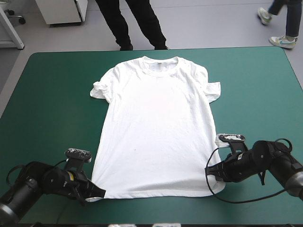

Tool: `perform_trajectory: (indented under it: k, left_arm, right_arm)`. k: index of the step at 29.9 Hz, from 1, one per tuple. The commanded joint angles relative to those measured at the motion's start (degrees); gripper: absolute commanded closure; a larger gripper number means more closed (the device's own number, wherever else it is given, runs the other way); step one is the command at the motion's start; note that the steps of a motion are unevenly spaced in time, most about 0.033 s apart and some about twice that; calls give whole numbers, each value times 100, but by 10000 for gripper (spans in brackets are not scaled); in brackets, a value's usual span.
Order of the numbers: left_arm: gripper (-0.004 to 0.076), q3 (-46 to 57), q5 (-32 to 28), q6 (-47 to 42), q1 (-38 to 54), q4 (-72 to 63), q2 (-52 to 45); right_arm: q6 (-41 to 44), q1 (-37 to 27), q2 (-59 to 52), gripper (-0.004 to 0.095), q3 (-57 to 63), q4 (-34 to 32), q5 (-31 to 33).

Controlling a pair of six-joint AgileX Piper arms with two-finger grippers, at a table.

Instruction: Fold the cloth

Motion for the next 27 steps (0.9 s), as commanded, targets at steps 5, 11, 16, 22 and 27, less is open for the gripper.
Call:
perform_trajectory:
  k: [5,11,16,22,27]
  left_arm:
    - [733,37,385,-312,-10,-29,-714]
    - [618,37,116,-175,-10,65,-731]
    - [288,-73,178,-44,-10,-36,-731]
    - [214,-767,352,-531,-10,157,-731]
    - [222,-1572,302,-861,-10,1016,-405]
  right_arm:
    - [117,17,-380,924,167,94,369]
    - [117,17,-380,656,167,94,380]
    - [428,17,-380,288,53,152,437]
    - [691,17,-394,331,-888,-434,693]
    - [811,6,-383,347,-2063,-938,705]
